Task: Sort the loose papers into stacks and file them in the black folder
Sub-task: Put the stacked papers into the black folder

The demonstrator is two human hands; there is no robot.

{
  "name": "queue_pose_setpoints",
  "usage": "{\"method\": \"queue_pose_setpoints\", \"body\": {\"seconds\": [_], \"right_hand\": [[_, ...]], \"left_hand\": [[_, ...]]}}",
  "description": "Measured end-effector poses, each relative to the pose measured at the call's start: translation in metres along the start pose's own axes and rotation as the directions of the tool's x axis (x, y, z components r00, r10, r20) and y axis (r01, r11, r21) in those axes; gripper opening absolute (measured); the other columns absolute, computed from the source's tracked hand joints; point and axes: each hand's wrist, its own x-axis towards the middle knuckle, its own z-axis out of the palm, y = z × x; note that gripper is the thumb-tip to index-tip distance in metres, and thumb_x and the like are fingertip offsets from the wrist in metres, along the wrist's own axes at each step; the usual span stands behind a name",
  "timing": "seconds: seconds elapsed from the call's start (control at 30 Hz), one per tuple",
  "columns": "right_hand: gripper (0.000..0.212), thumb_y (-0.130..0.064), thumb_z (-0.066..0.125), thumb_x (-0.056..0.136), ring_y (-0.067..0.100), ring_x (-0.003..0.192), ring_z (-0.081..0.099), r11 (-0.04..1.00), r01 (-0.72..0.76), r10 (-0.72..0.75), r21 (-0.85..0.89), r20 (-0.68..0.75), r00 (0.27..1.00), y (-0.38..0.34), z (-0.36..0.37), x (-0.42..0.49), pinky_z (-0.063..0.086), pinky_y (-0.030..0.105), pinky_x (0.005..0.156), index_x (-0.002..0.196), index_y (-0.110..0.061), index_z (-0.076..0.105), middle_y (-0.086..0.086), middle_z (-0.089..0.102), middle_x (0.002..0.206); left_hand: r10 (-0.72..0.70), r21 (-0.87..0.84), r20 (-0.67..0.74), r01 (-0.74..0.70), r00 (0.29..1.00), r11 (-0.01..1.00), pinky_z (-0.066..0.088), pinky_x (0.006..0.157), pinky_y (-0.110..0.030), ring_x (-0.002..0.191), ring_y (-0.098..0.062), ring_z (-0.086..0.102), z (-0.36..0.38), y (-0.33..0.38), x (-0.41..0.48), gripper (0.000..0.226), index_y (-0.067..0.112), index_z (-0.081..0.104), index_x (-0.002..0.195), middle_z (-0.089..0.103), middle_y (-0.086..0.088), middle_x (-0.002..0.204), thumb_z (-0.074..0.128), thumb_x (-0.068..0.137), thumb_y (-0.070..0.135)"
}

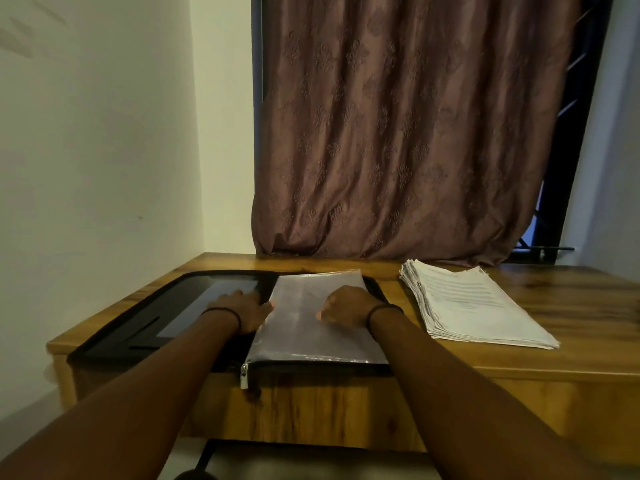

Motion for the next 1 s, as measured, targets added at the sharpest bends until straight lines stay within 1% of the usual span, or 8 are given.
{"method": "queue_pose_setpoints", "body": {"seconds": [0.1, 0.17, 0.23, 0.33, 0.5, 0.63, 0.73, 1.0], "right_hand": [[0.016, -0.022, 0.071, 0.082, 0.022, 0.071, 0.065, 0.938, -0.172, 0.217, 0.301, -0.121, 0.969, 0.022, -0.004, -0.003, 0.047, 0.026, 0.060, 0.068, -0.015, 0.067, 0.003, 0.058, 0.070], [0.026, -0.016, 0.069, 0.080, 0.026, 0.067, 0.064, 0.808, -0.167, 0.344, 0.565, -0.223, 0.912, 0.050, -0.003, -0.007, 0.040, 0.024, 0.058, 0.056, -0.014, 0.059, 0.003, 0.056, 0.062], [0.031, -0.021, 0.056, 0.091, 0.025, 0.072, 0.059, 0.788, -0.237, 0.509, 0.568, -0.384, 0.771, 0.080, 0.001, -0.013, 0.040, 0.027, 0.066, 0.060, -0.017, 0.056, 0.003, 0.058, 0.068], [0.024, -0.026, 0.054, 0.092, 0.026, 0.075, 0.059, 0.742, -0.320, 0.635, 0.589, -0.462, 0.619, 0.130, 0.002, -0.023, 0.042, 0.028, 0.067, 0.072, -0.018, 0.063, 0.006, 0.065, 0.077], [0.019, -0.022, 0.055, 0.090, 0.035, 0.093, 0.062, 0.676, -0.532, 0.735, 0.509, -0.517, 0.439, 0.209, 0.002, -0.045, 0.048, 0.035, 0.078, 0.088, -0.010, 0.070, 0.014, 0.070, 0.093], [0.043, -0.044, 0.058, 0.091, 0.034, 0.118, 0.053, 0.517, -0.779, 0.852, 0.355, -0.306, 0.425, 0.258, 0.007, -0.060, 0.044, 0.039, 0.096, 0.120, -0.013, 0.062, 0.013, 0.060, 0.126], [0.048, -0.052, 0.057, 0.089, 0.032, 0.119, 0.053, 0.456, -0.813, 0.890, 0.363, -0.176, 0.420, 0.282, 0.011, -0.063, 0.045, 0.039, 0.097, 0.123, -0.018, 0.060, 0.009, 0.060, 0.129], [0.018, -0.020, 0.049, 0.094, 0.028, 0.102, 0.062, 0.534, -0.799, 0.812, 0.275, -0.430, 0.395, 0.288, 0.009, -0.057, 0.043, 0.039, 0.092, 0.105, -0.017, 0.063, 0.007, 0.068, 0.108]], "left_hand": [[0.039, 0.026, -0.042, -0.038, 0.998, 0.999, 0.037, 0.109, -0.046, 0.132, -0.031, 0.044, 0.005, 0.022, 0.016, 0.064, 0.021, 0.033, 0.148, 0.039, -0.013, 0.150, 0.032, 0.097, 0.060], [0.090, 0.079, -0.106, -0.082, 0.990, 0.993, 0.041, 0.105, -0.045, 0.128, -0.031, 0.047, 0.010, 0.045, 0.031, 0.061, 0.021, 0.039, 0.143, 0.043, -0.013, 0.146, 0.039, 0.095, 0.059], [0.173, 0.092, -0.206, -0.157, 0.963, 0.983, 0.044, 0.102, -0.041, 0.122, -0.030, 0.050, 0.015, 0.076, 0.043, 0.053, 0.020, 0.049, 0.134, 0.050, -0.012, 0.138, 0.047, 0.093, 0.054], [0.300, -0.065, -0.353, -0.343, 0.886, 0.937, 0.048, 0.094, -0.037, 0.110, -0.027, 0.057, 0.021, 0.138, 0.058, 0.035, 0.015, 0.062, 0.114, 0.062, -0.009, 0.120, 0.055, 0.093, 0.042], [0.394, -0.305, -0.332, -0.492, 0.857, 0.815, 0.049, 0.083, -0.032, 0.099, -0.029, 0.062, 0.035, 0.245, 0.077, 0.029, 0.013, 0.062, 0.100, 0.067, -0.010, 0.110, 0.056, 0.090, 0.040], [0.455, -0.131, -0.232, -0.491, 0.860, 0.861, 0.046, 0.098, -0.039, 0.114, -0.030, 0.056, 0.057, 0.294, 0.100, 0.062, 0.018, 0.056, 0.127, 0.059, -0.011, 0.130, 0.045, 0.088, 0.065], [0.458, -0.053, -0.187, -0.474, 0.869, 0.879, 0.041, 0.103, -0.039, 0.123, -0.030, 0.049, 0.070, 0.310, 0.113, 0.070, 0.018, 0.049, 0.134, 0.051, -0.012, 0.139, 0.042, 0.088, 0.069], [0.456, -0.098, -0.134, -0.469, 0.880, 0.878, 0.035, 0.111, -0.047, 0.135, -0.032, 0.038, 0.094, 0.317, 0.133, 0.085, 0.022, 0.025, 0.150, 0.035, -0.010, 0.154, 0.032, 0.084, 0.075]]}}
